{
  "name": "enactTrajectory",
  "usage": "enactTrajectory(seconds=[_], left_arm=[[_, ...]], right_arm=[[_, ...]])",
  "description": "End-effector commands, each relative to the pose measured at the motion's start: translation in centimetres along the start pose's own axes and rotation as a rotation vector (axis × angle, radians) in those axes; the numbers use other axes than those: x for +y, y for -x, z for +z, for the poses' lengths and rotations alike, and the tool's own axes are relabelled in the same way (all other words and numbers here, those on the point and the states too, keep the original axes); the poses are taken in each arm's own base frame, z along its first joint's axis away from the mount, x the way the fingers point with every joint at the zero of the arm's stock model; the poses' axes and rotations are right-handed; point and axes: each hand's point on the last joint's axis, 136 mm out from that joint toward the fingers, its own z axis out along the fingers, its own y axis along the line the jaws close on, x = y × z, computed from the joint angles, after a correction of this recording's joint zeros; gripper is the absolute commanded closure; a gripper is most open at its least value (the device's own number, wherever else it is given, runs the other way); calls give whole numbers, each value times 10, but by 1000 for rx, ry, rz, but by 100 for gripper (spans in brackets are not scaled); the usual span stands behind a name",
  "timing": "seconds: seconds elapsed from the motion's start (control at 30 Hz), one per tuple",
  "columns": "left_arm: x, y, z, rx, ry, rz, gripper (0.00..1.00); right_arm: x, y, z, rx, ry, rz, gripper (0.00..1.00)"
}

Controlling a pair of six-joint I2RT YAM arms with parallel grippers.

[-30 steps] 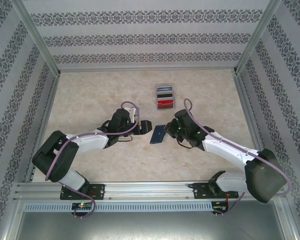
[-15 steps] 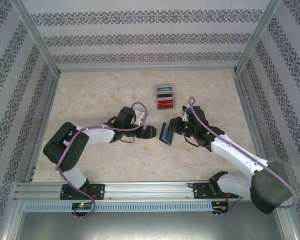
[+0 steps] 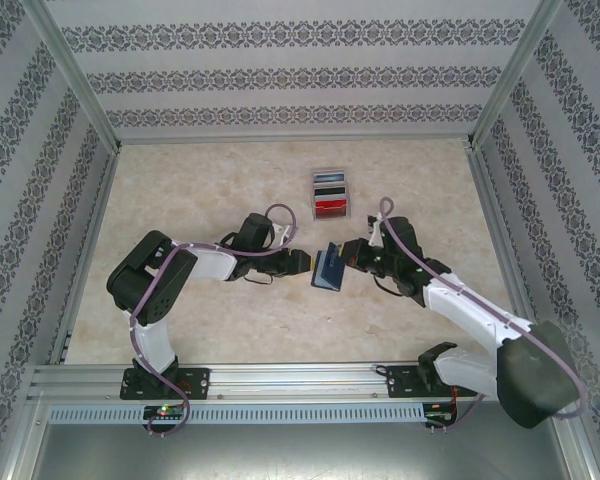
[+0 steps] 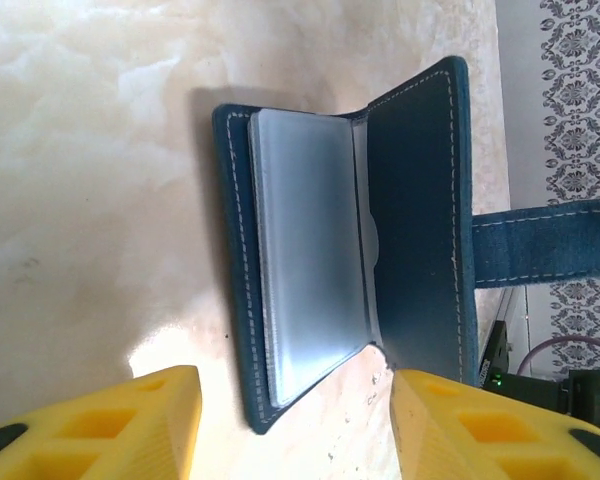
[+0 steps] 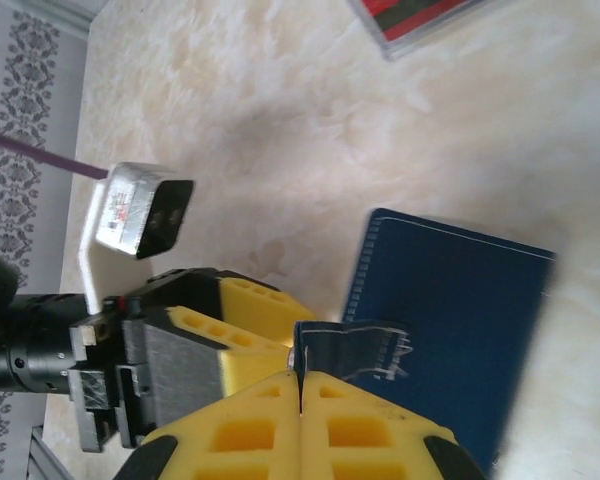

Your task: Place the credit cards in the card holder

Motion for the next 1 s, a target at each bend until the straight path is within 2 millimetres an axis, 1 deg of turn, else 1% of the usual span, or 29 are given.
enactTrajectory(seconds=[0.0,0.07,0.2,0.37,0.53,0.57,0.7,0.83,0.87,0.9,0.97], left_arm=[[-2,7,-4,-27,5,31,48],[-1,6,-3,-16,15,30,48],[-4,6,0,-3,18,37,46],[-5,4,10,22,23,28,43],[-6,0,22,47,31,29,43],[-6,0,24,51,29,23,44],[-7,0,30,41,23,17,57],[-11,2,35,46,-7,6,85],[-12,4,35,42,-12,5,89],[-13,4,35,41,-15,8,91],[-14,5,35,42,-12,18,91]], right_arm=[[-31,-15,-10,25,-37,35,100],[-50,-21,-17,32,-66,79,100],[-71,-26,-26,39,-98,117,100],[-101,-26,-35,34,-213,189,100],[-115,-24,-34,60,-279,194,100],[-115,-24,-32,72,-279,195,100],[-111,-24,-26,99,-254,190,100],[-110,-21,-23,107,-248,185,100],[-109,-21,-23,106,-244,183,100],[-108,-20,-23,104,-241,178,100],[-110,-18,-23,100,-255,166,100]])
